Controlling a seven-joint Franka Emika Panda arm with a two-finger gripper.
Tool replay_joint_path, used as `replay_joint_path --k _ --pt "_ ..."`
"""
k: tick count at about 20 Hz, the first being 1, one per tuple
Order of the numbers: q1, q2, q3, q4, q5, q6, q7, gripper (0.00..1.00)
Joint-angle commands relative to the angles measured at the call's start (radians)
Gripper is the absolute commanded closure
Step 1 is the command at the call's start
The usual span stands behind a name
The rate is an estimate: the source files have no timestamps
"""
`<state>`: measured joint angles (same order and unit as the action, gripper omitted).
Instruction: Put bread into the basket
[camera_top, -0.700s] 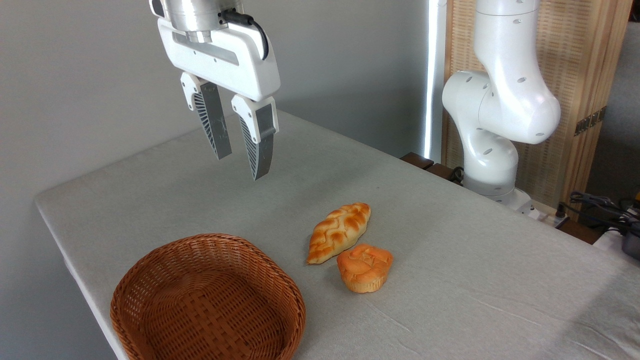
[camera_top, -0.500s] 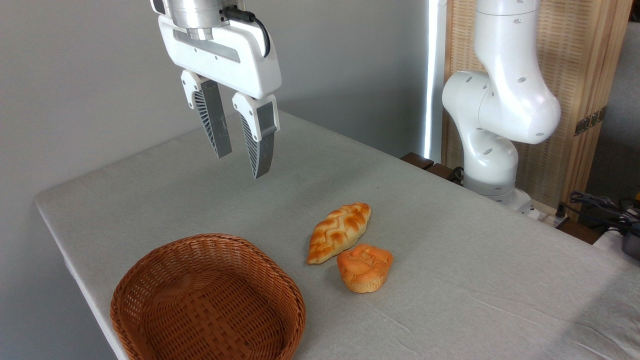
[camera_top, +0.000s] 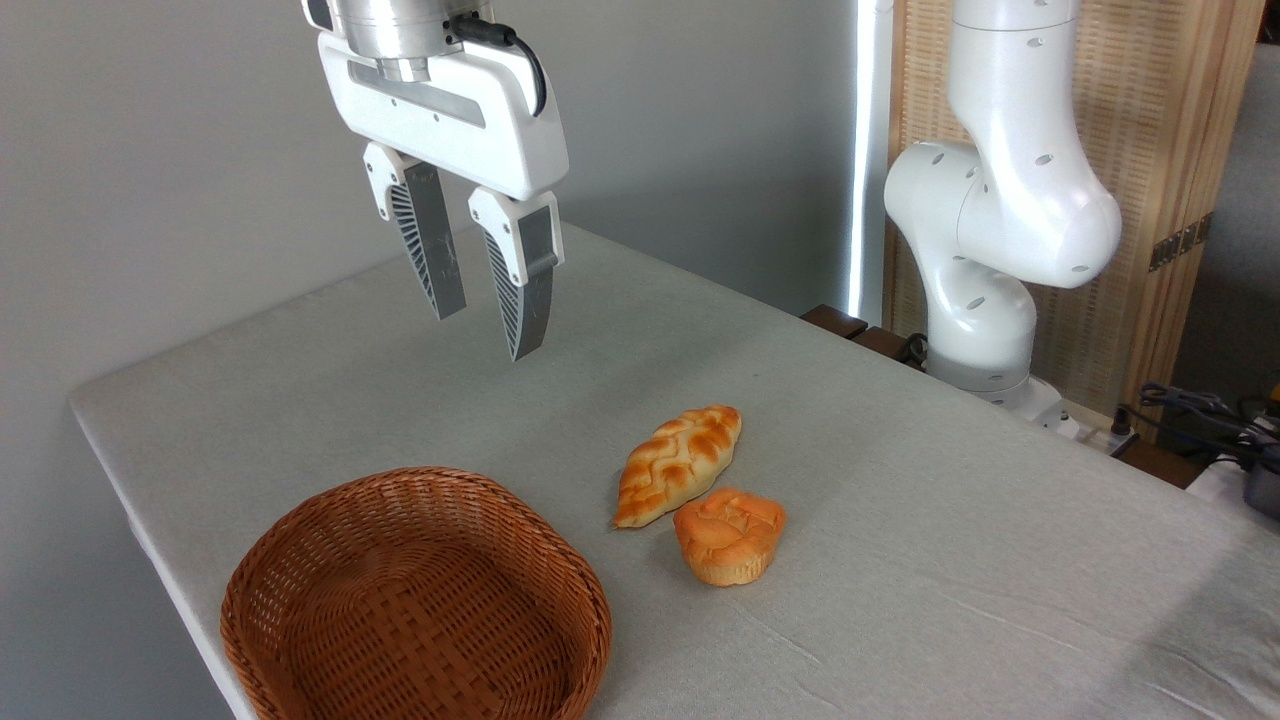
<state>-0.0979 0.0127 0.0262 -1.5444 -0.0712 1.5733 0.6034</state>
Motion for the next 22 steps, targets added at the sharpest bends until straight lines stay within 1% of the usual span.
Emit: replay_joint_path --k 1,4,7,13,15,17,18,20,22 --pt "-0.002 0.0 0.001 0.003 0.002 0.001 0.004 0.0" --pt "-0.003 0.018 -0.014 0.0 0.001 0.016 -0.001 0.0" --pt "-0.003 0.0 -0.035 -0.045 0.01 0.024 0.006 0.0" --pt "-0.002 -0.161 -0.038 -0.311 0.005 0.068 0.007 0.0" --pt "-0.002 -0.238 -0.038 -0.431 0.005 0.121 0.032 0.0" --pt "0.003 -0.315 -0.038 -0.557 0.005 0.171 0.077 0.0" --pt "0.004 -0.341 -0.038 -0.612 0.005 0.191 0.099 0.0" --pt "0.004 -0.367 -0.038 -0.712 0.004 0.244 0.122 0.0" --pt "0.0 -0.369 -0.04 -0.784 0.004 0.27 0.13 0.0"
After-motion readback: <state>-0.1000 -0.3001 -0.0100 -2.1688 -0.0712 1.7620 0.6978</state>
